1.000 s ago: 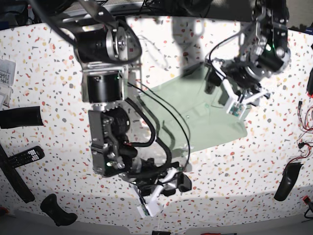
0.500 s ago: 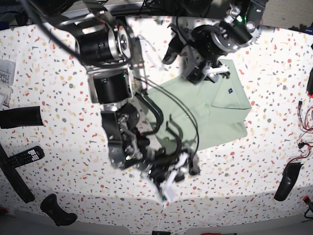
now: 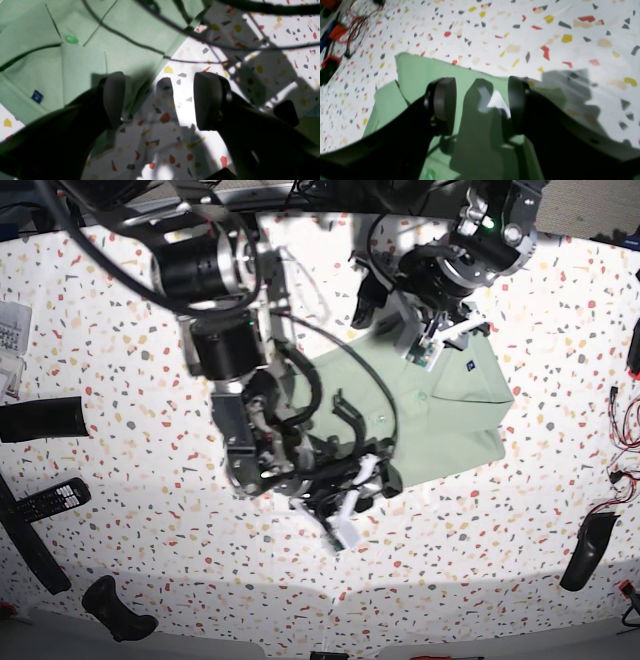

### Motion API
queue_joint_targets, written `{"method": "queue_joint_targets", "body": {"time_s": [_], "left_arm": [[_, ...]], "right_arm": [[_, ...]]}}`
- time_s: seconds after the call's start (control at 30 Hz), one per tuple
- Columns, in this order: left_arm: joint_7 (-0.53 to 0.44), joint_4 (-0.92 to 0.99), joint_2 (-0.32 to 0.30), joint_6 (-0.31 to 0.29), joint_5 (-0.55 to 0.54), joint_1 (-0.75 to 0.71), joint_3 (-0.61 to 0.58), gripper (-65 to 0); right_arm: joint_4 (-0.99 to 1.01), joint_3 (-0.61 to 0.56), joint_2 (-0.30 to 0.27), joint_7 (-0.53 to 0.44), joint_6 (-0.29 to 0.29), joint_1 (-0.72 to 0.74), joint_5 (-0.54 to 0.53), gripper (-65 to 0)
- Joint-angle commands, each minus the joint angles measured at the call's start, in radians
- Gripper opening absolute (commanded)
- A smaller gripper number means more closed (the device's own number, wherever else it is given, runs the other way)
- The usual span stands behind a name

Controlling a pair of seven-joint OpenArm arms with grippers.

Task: Fold the T-shirt properly
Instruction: 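Press and smooth the folded shirt with both grippers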

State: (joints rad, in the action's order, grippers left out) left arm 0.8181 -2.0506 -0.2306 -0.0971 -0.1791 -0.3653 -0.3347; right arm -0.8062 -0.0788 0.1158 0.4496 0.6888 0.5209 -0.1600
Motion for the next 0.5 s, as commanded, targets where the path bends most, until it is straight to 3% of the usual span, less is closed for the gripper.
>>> {"method": "queue_joint_targets", "body": {"time_s": [0.0, 0.23, 0.47], "left_arm": [[0.001, -0.019, 0.000, 0.000, -0.005, 0.002, 0.000, -25.7], [0.001, -0.019, 0.000, 0.000, -0.004, -0.001, 0.000, -25.7], [-0.034, 0.064, 0.000, 0.000, 0.048, 0.003, 0.000, -25.7]], "right_arm": [[-0.016, 0.001, -0.008, -0.003, 0.009, 0.032, -0.027, -33.2], [-0.016, 0.001, -0.055, -0.005, 0.009, 0.008, -0.079, -33.2], [-0.016, -0.002, -0.043, 0.040, 0.009, 0.008, -0.087, -33.2]]}}
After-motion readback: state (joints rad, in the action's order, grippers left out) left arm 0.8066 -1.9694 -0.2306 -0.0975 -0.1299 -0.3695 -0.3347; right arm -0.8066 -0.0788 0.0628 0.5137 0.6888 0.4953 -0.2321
